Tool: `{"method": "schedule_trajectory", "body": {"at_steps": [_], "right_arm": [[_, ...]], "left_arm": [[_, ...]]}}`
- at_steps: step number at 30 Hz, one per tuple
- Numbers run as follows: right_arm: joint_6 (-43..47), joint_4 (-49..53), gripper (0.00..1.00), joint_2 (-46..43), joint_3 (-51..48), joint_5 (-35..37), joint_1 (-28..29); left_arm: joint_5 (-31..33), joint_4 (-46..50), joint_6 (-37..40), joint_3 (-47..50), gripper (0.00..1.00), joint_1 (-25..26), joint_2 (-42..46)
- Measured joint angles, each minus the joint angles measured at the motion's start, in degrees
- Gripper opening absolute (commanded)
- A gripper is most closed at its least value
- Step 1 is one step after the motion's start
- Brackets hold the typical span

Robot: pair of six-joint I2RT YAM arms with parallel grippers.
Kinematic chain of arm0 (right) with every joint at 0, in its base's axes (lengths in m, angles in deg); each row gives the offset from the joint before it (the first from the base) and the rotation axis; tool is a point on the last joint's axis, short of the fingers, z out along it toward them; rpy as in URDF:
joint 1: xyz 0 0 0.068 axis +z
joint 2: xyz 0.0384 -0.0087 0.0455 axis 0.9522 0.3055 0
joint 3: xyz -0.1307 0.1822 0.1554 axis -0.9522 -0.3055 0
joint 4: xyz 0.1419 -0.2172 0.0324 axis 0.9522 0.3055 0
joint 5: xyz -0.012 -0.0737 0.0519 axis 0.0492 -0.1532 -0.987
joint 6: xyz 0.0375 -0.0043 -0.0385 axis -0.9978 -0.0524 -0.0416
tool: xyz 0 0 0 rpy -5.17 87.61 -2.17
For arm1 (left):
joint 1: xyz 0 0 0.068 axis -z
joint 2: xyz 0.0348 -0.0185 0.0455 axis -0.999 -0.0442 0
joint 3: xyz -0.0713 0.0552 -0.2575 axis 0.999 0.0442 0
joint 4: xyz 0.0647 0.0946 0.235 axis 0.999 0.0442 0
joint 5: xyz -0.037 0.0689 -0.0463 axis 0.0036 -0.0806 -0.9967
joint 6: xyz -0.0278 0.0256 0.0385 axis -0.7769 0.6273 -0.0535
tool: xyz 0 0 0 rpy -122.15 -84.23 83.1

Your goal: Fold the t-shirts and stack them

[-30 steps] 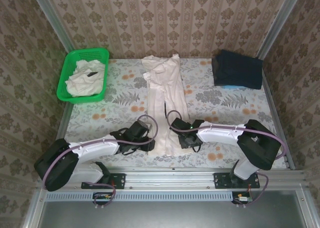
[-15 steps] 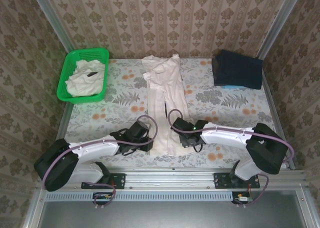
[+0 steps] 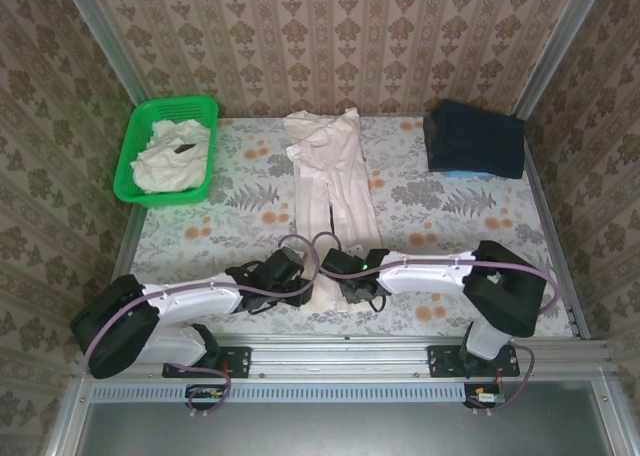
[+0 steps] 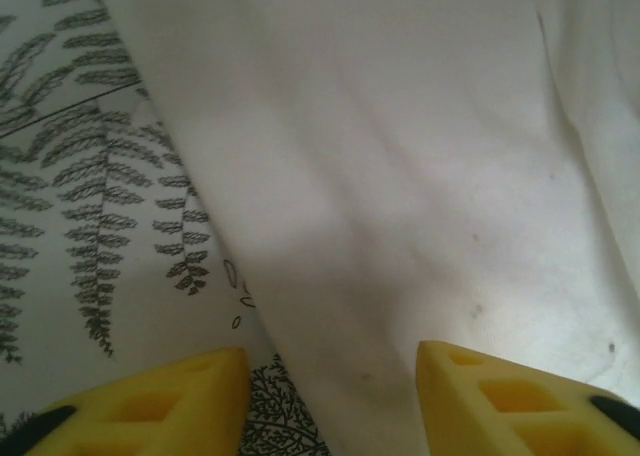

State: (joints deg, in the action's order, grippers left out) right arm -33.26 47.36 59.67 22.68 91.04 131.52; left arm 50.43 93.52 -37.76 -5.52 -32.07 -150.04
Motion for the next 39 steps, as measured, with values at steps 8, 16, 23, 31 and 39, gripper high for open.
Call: {"method": "schedule_trajectory", "body": {"at_steps": [8, 16, 23, 31, 39], "right_arm": [[-0.07, -0.26, 0.07, -0.57, 0.0, 0.0, 0.0], [-0.2, 0.85, 0.03, -6.93, -0.74, 0.13, 0.0], [-0.17, 1.77, 0.06, -8.98, -2.32, 0.39, 0.0], [0.04, 2.78, 0.12, -9.16, -3.37, 0.42, -0.02], [0.92, 2.23, 0.2, -9.09, -4.37, -1.64, -0.04]], "left_arm": [[1.79, -0.07, 0.46, 0.33, 0.11, 0.02, 0.0], [1.25, -1.84, 0.57, 0.7, 0.0, 0.02, -0.26], [0.92, -3.23, 0.55, 1.99, 0.0, 0.02, 0.9], [-1.11, -3.04, 0.52, 4.76, 0.01, 0.13, 4.96], [-1.88, -2.03, -0.26, 7.34, 0.33, 0.13, 9.46]]}}
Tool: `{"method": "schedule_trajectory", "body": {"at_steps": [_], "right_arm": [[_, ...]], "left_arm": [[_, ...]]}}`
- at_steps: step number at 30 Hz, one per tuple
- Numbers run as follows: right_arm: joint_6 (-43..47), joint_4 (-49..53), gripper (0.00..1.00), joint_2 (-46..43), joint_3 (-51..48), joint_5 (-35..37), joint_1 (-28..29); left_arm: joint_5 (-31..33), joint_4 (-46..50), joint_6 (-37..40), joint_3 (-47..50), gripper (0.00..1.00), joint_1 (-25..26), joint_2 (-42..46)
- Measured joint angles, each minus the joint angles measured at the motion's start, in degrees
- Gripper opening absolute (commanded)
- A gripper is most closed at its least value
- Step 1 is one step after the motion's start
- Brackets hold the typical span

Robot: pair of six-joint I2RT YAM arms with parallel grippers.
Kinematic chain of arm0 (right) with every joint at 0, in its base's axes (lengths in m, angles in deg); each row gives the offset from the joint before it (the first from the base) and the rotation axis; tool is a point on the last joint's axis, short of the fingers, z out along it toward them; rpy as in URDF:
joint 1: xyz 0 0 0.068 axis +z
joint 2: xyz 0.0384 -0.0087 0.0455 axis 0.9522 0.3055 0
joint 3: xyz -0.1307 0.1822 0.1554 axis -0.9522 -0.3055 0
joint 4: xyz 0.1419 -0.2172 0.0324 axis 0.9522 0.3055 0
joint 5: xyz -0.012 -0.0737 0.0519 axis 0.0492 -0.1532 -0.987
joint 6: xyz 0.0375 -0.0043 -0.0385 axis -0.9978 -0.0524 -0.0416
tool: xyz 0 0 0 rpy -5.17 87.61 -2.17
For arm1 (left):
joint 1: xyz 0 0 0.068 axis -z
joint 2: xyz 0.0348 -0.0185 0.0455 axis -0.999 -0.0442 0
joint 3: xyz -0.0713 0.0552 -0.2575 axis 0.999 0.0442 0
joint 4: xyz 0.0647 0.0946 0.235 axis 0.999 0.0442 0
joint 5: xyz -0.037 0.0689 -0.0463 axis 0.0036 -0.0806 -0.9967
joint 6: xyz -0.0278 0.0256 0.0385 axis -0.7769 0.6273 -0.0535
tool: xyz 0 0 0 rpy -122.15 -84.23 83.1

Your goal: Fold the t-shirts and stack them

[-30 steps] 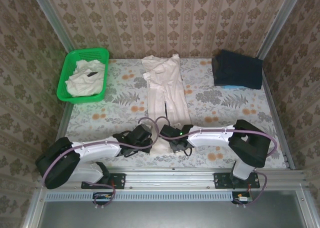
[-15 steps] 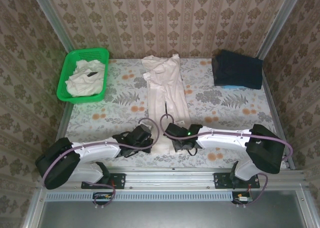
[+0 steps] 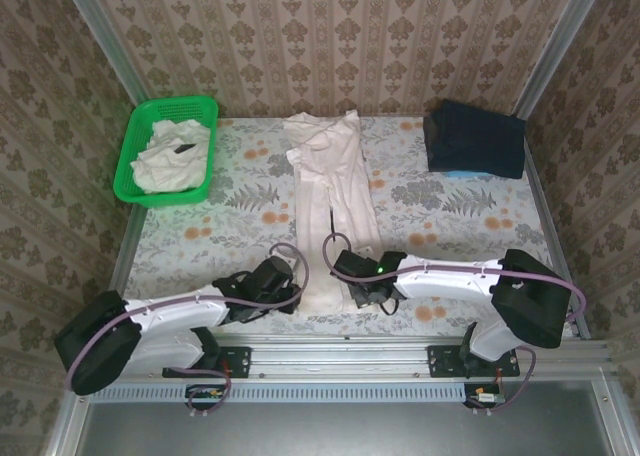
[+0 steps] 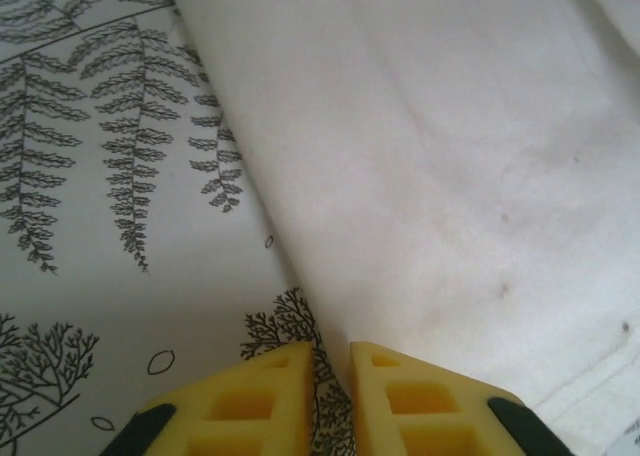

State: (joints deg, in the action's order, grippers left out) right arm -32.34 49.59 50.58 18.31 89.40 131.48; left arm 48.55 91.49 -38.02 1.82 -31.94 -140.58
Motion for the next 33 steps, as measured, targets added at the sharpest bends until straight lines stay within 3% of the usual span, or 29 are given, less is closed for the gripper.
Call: {"method": "schedule_trajectory", "body": {"at_steps": [3, 6, 11, 14, 17, 21, 28, 32, 33], "right_arm": [[0.33, -0.26, 0.24, 0.0, 0.0, -0.76, 0.0], [0.46, -1.44, 0.31, -0.15, -0.87, -1.62, 0.0], [0.59, -3.17, 0.42, -0.81, -3.06, -3.15, 0.0], [0.55, -4.11, 0.59, 0.55, -3.37, -4.07, 0.26], [0.33, -4.13, 0.69, 1.53, -3.19, -3.37, 1.33], [0.39, -3.65, 0.77, 1.62, -2.93, -1.44, 3.54], [0.63, -1.31, 0.89, 0.57, -2.69, 0.96, 6.1], [0.37, -1.29, 0.88, -5.99, -4.96, 0.87, 6.16], [0.13, -1.66, 0.87, -8.94, -6.14, 0.85, 6.14]], "left_arm": [[-0.09, 0.76, -0.7, 0.44, 0.47, 0.33, 2.51], [-0.22, 1.14, -1.44, 1.36, 0.54, 1.18, 6.14], [-0.5, 0.04, -3.39, 3.87, 0.58, 3.37, 8.85], [0.63, -0.63, -4.63, 4.68, 0.6, 5.84, 8.59], [2.56, -1.81, -5.75, 4.63, 0.61, 8.09, 7.32], [4.96, -2.32, -6.88, 4.57, 0.47, 8.85, 5.66], [6.56, -0.9, -8.35, 5.14, 0.11, 8.98, 6.93], [4.61, 0.7, -9.05, 6.67, 0.1, 9.66, 11.47], [4.13, 1.01, -9.27, 7.17, 0.14, 9.66, 13.18]]}}
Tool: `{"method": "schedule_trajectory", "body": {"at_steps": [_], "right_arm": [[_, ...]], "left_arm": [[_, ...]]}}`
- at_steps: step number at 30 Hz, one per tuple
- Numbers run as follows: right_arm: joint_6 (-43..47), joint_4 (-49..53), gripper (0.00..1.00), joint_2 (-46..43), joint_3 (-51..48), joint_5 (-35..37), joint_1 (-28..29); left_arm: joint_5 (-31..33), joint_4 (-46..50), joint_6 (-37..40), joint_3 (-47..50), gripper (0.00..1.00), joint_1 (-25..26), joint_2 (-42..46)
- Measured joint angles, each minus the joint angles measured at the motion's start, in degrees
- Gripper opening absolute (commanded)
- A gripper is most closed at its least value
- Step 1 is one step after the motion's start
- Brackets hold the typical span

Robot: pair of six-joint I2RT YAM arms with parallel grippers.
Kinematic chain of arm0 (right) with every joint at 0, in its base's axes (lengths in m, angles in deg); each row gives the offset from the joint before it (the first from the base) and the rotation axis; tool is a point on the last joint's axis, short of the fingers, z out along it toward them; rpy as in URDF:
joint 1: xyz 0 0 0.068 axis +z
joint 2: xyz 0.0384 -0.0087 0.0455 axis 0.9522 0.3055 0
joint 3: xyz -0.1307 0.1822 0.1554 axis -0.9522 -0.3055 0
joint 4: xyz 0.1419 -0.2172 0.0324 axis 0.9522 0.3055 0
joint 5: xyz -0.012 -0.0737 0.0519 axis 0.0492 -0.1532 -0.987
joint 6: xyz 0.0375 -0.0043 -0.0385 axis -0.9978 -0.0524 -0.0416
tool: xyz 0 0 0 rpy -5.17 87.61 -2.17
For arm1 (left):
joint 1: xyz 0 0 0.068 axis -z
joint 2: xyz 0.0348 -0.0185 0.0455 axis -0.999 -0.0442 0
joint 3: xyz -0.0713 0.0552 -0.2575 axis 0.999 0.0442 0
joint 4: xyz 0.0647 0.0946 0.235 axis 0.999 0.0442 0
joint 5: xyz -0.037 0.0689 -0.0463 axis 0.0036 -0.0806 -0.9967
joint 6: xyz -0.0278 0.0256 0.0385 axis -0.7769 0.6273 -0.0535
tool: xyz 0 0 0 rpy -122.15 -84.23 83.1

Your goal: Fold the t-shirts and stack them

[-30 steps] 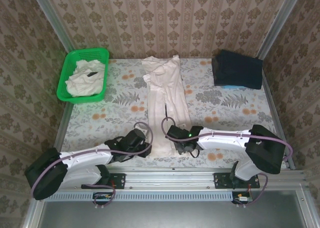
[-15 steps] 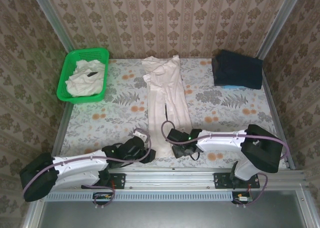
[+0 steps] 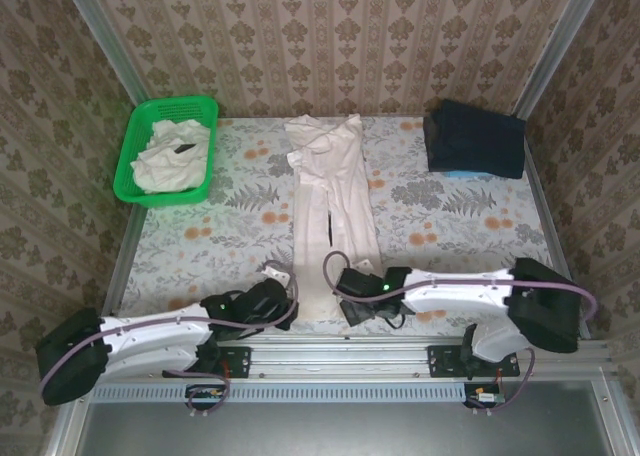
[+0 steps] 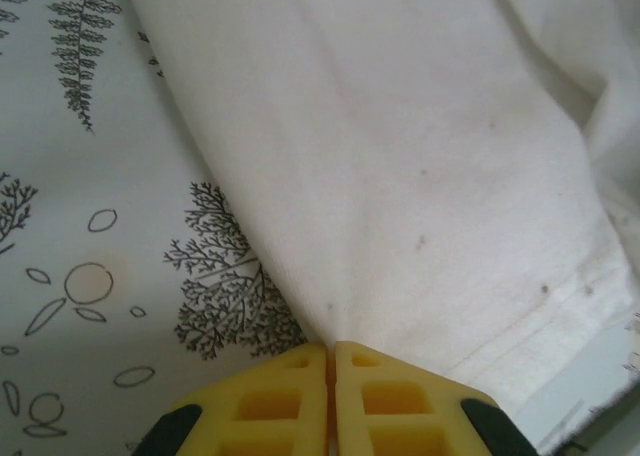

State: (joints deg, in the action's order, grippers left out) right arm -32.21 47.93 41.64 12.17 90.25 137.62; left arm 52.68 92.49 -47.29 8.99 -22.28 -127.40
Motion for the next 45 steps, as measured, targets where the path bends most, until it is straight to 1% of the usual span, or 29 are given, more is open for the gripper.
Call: {"method": "schedule_trajectory", "body": {"at_steps": [1, 2, 4, 5, 7, 8, 11, 14, 17, 21, 25, 27, 28, 30, 33, 36, 39, 42, 43, 45], "right_arm": [[-0.63, -0.94, 0.87, -2.93, -1.4, -0.02, 0.0], [-1.38, -2.21, 0.87, -5.64, -2.95, -0.07, 0.0], [-3.85, -5.57, 0.84, -10.67, -7.08, -0.66, -0.26], [-5.22, -6.51, 0.84, -12.31, -8.85, -0.74, -0.46], [-8.17, -6.86, 0.82, -14.64, -11.98, -0.94, -1.29], [-9.2, -6.82, 0.81, -15.32, -12.98, -1.05, -1.77], [-12.2, -6.84, 0.8, -17.62, -15.72, -2.25, -3.56], [-13.73, -7.58, 0.78, -18.12, -16.94, -4.66, -4.28], [-14.69, -9.73, 0.72, -17.27, -17.09, -7.17, -4.42], [-15.21, -10.54, 0.66, -15.04, -17.07, -8.39, -4.81], [-15.28, -10.05, 0.59, -12.76, -16.31, -8.39, -5.22], [-15.32, -9.35, 0.52, -11.78, -15.72, -8.26, -5.27], [-15.47, -8.92, 0.49, -11.3, -15.45, -8.13, -5.29], [-15.52, -8.28, 0.45, -10.93, -15.23, -7.93, -5.49], [-15.61, -7.65, 0.35, -10.67, -15.15, -7.61, -5.64], [-15.45, -6.54, 0.28, -10.03, -14.53, -7.04, -5.68], [-15.06, -6.21, 0.21, -9.97, -14.29, -6.97, -5.68], [-14.78, -7.93, 0.14, -10.14, -14.29, -8.26, -5.6], [-14.69, -8.52, 0.13, -10.45, -14.25, -8.61, -5.53], [-14.49, -9.03, 0.1, -11.52, -14.25, -9.07, -5.53]], "left_arm": [[-0.2, 0.24, -0.35, 0.5, 0.18, 0.0, 1.6], [-0.39, 0.55, -0.87, 0.94, 0.21, 0.0, 2.86], [-0.87, 1.7, -1.75, 2.01, 0.34, 0.04, 5.49], [-1.05, 2.16, -2.29, 2.38, 0.37, 0.07, 6.36], [-1.53, 3.19, -3.32, 3.15, 0.48, 0.11, 8.37], [-1.75, 3.19, -3.78, 3.39, 0.51, 0.24, 9.33], [-2.34, 3.65, -4.59, 3.93, 0.54, 0.74, 12.0], [-3.04, 3.48, -5.18, 4.59, 0.55, 1.18, 12.79], [-3.13, 2.14, -5.57, 4.85, 0.56, 1.7, 12.24], [-2.29, 0.92, -5.62, 4.15, 0.56, 2.36, 9.09], [-1.55, 0.85, -5.95, 1.97, 0.55, 2.67, 4.15], [-1.22, 0.63, -6.05, 1.33, 0.51, 2.67, 2.47], [-1.01, 0.57, -6.05, 1.03, 0.47, 2.67, 1.66], [-0.44, 0.68, -5.95, 0.37, 0.41, 2.67, -0.07], [0.57, 1.03, -5.49, -0.55, 0.28, 2.64, -2.43], [0.98, 0.33, -5.03, -0.74, 0.21, 2.64, -3.39], [-1.97, -4.22, -4.7, -0.57, 0.1, 2.89, -3.89], [-4.09, -6.91, -4.44, -0.33, 0.05, 3.04, -2.21], [-4.52, -7.52, -4.42, -0.24, 0.02, 3.04, -1.16], [-5.05, -8.28, -4.42, 0.09, 0.0, 3.06, 0.81]]}}
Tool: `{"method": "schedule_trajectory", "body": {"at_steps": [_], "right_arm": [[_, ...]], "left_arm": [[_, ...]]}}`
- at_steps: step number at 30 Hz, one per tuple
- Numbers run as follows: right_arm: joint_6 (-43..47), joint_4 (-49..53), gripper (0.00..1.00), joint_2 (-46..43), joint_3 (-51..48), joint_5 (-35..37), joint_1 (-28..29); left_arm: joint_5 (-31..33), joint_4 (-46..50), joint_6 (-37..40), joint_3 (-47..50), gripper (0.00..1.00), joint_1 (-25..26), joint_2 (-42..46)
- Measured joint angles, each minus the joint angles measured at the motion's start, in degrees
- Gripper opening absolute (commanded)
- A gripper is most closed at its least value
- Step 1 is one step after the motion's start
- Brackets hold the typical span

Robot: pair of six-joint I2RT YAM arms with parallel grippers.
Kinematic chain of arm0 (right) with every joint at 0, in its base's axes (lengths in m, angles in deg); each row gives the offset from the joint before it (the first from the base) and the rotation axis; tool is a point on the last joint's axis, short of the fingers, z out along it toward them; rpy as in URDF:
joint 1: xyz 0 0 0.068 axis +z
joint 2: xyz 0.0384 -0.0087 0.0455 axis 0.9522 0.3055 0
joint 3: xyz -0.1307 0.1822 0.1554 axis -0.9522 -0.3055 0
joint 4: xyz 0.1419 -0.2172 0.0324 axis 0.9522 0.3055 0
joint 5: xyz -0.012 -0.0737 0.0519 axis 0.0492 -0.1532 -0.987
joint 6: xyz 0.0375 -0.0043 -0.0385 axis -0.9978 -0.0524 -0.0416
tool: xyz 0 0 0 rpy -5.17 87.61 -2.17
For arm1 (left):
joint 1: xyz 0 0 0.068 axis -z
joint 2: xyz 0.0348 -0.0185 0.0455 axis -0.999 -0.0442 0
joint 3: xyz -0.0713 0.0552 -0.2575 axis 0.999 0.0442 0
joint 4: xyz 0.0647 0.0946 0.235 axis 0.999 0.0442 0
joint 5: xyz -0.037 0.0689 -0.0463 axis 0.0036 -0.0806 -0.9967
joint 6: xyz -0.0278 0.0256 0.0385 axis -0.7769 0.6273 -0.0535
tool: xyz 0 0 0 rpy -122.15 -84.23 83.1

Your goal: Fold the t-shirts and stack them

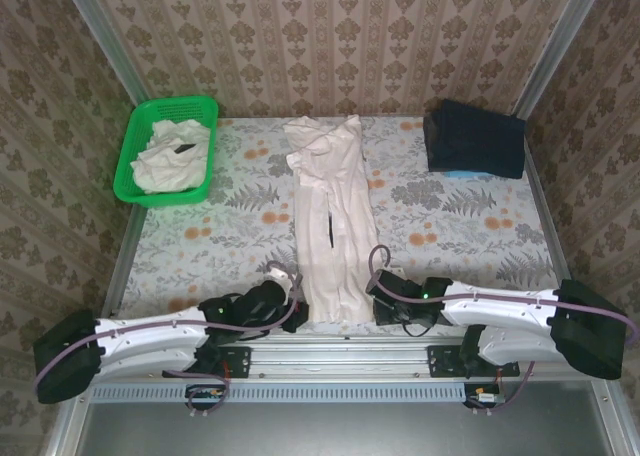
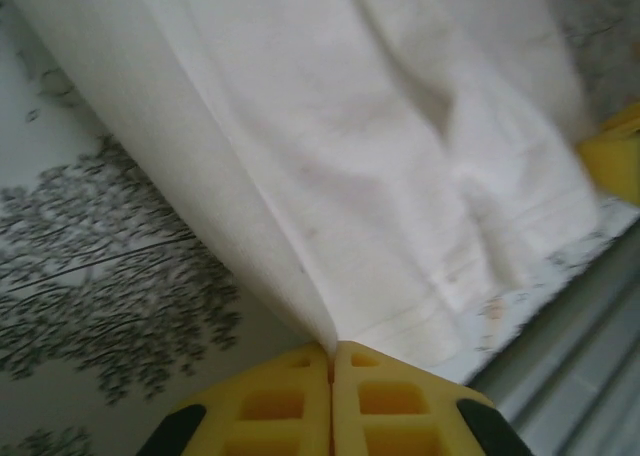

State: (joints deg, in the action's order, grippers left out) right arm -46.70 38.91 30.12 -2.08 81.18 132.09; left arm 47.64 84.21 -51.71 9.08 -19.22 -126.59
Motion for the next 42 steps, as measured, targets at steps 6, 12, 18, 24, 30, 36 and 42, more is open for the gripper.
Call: {"method": "schedule_trajectory", "body": {"at_steps": [6, 12, 18, 24, 30, 36, 42], "right_arm": [[0.28, 1.25, 0.08, -5.86, 0.26, -0.13, 0.0], [3.21, 4.87, 0.07, -8.13, 6.08, 0.22, -4.7], [9.31, 5.6, 0.07, -0.15, 17.38, -0.57, -14.38], [16.26, 4.98, 0.06, 14.19, 29.59, -3.82, -25.94], [21.51, 5.22, 0.04, 29.83, 43.89, -8.0, -33.16], [25.09, 6.34, 0.05, 41.77, 57.48, -12.33, -37.62], [27.32, 8.98, 0.07, 52.04, 69.64, -16.48, -40.79]], "left_arm": [[0.02, 3.26, -0.07, 1.42, 0.0, -0.02, 8.2], [0.85, 10.25, 2.03, -0.66, 0.0, -3.65, 15.32], [-5.51, 9.9, 7.34, -8.57, 0.0, -23.61, 7.41], [-15.32, 6.34, 12.76, -21.35, 0.0, -38.6, -14.73], [-25.9, 4.61, 16.76, -39.23, 0.0, -47.23, -38.05], [-32.79, 5.31, 18.64, -53.33, 0.0, -51.21, -53.7], [-36.98, 7.61, 19.3, -64.37, 0.0, -53.13, -64.7]]}}
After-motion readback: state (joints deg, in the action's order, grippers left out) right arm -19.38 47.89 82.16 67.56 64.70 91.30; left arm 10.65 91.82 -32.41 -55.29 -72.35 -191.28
